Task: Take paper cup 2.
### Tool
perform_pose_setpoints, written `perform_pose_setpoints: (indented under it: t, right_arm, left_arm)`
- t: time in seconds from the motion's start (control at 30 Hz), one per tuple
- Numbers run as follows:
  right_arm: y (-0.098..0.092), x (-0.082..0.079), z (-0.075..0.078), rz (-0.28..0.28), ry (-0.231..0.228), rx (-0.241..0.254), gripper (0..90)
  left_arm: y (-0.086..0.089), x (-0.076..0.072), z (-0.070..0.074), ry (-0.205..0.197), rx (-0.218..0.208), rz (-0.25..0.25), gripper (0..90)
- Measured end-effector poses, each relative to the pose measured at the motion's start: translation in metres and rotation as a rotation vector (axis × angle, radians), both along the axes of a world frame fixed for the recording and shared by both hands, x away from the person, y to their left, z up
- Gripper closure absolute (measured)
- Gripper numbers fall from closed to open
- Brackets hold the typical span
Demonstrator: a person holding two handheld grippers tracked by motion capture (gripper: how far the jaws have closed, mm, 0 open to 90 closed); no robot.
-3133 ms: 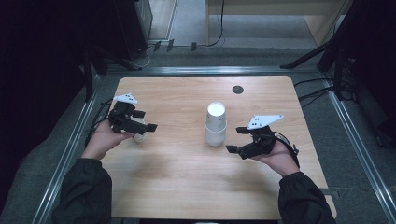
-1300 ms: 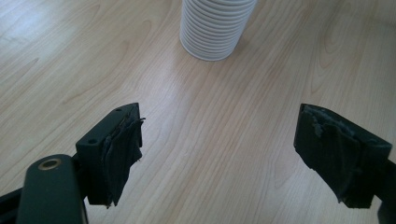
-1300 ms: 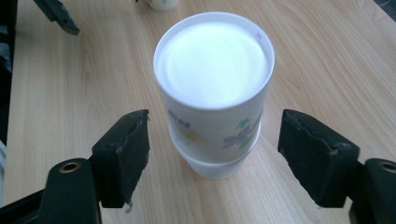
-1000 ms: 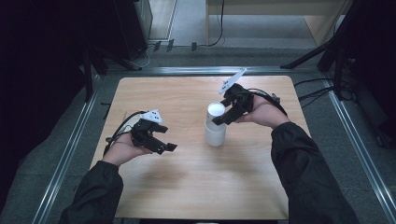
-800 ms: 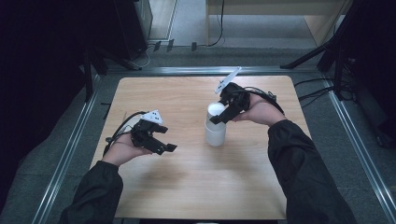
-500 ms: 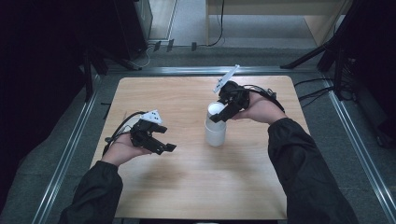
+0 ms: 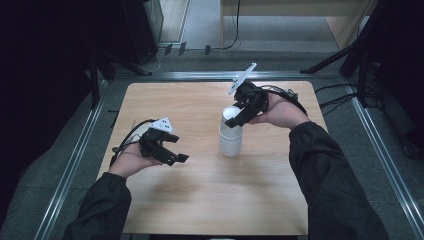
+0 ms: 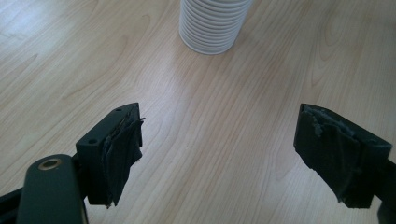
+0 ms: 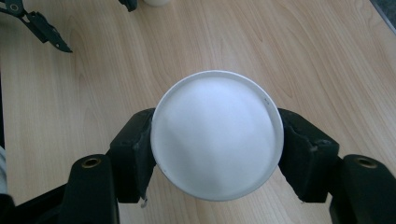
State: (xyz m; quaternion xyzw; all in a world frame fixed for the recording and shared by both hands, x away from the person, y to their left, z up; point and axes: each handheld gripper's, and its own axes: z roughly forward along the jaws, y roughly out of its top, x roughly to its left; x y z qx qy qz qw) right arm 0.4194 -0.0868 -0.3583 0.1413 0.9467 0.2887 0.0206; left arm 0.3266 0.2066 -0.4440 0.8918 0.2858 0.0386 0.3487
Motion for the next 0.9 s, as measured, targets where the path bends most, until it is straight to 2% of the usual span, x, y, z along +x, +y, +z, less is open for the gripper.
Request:
perform_pose_setpoints:
  t: [0.13, 0.37, 0.73, 0.8, 0.83, 0.9]
  right_arm:
    - [0.003, -0.001, 0.005, 0.0, -0.004, -0.031, 34.7]
    - [0.002, -0.003, 0.021, -0.003, -0.025, -0.031, 34.8]
    - [-0.003, -0.017, 0.066, 0.005, -0.067, -0.012, 35.1]
    - [-0.005, -0.023, 0.073, 0.013, -0.093, -0.003, 35.2]
    - [-0.008, -0.027, 0.078, 0.013, -0.076, 0.014, 35.2]
    - [-0.009, -0.03, 0.079, 0.018, -0.072, 0.022, 35.2]
  left_arm:
    - [0.0, 0.0, 0.0, -0.005, 0.004, 0.0, 15.9]
    - [-0.001, -0.001, 0.0, -0.012, -0.003, -0.002, 16.0]
    - [0.004, -0.002, 0.004, -0.018, -0.043, 0.01, 16.0]
    - [0.004, -0.003, 0.004, -0.019, -0.044, 0.008, 16.0]
    - [0.004, -0.003, 0.004, -0.003, -0.037, 0.014, 15.9]
    - [0.003, -0.003, 0.004, -0.001, -0.039, 0.017, 16.0]
